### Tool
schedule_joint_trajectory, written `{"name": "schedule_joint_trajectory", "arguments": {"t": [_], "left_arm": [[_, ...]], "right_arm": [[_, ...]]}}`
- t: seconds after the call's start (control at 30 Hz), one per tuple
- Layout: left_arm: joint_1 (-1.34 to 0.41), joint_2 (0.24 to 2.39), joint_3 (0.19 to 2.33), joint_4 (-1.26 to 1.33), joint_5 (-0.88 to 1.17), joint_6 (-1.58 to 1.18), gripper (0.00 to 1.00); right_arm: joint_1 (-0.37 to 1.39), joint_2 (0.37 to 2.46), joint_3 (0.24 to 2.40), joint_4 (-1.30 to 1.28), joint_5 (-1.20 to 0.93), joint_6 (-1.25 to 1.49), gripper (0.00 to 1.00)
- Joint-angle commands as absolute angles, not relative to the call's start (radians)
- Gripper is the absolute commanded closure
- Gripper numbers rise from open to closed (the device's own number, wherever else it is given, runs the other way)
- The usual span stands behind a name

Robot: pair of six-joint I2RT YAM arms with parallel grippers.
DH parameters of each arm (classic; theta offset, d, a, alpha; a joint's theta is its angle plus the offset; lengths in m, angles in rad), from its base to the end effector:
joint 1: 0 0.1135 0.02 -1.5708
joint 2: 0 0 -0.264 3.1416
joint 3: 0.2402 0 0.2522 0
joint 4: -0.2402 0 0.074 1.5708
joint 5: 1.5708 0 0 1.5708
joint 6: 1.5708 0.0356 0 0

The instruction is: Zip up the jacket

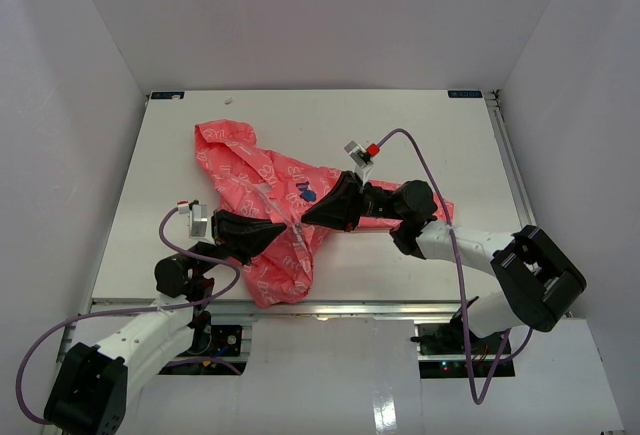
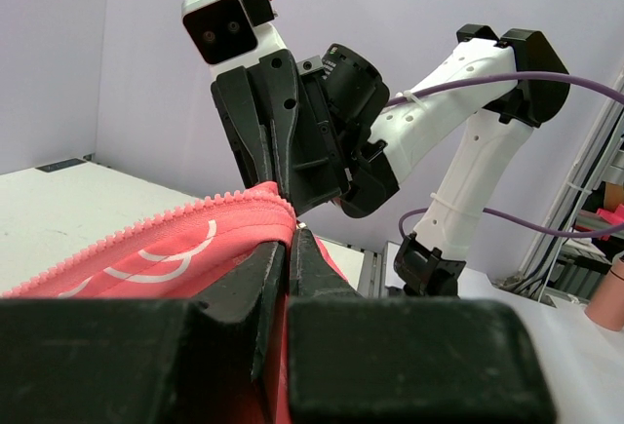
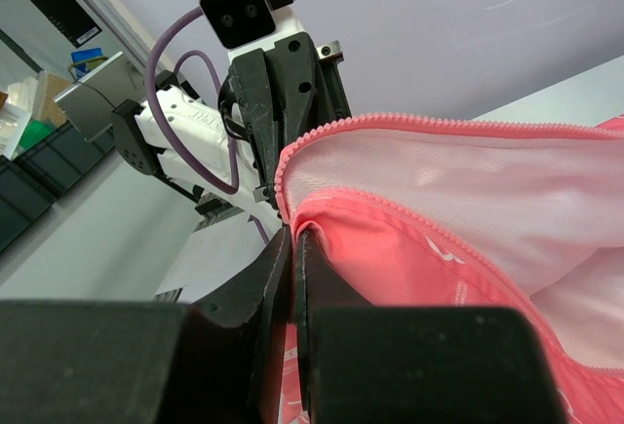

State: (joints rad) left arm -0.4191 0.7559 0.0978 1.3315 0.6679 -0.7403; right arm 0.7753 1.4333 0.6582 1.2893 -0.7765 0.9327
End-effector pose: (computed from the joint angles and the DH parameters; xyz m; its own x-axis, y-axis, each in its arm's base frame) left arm 0.1172 -0.0763 0.2558 -0.0932 -0.5382 -0.8376 0.9466 0.2128 -0.2421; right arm 0.1878 0.2189 0.2953 -0.5419 0.2713 -0.7955 -0.8392 -0.2274 0.4941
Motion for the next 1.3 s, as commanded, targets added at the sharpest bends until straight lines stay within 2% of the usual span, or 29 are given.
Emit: {"name": "schedule_joint_trajectory", "arguments": {"t": [0.0,0.83,1.27], "left_arm": [[-0.422,0.766,0.107,1.54,0.652,-0.733,1.0],[-0.422,0.772,0.098,1.572,0.659,-0.747,1.0],[-0.422,0.713,0.107,1.507,0.654,-0.73,1.0]], "right_arm": [[0.781,1.398,0.694,1.887,-0.773,0.932,0.92],[0.792,1.429,0.717,1.887,-0.761,0.929,0.92],[0.794,1.431,0.713,1.887,-0.765,0.923,0.92]]}}
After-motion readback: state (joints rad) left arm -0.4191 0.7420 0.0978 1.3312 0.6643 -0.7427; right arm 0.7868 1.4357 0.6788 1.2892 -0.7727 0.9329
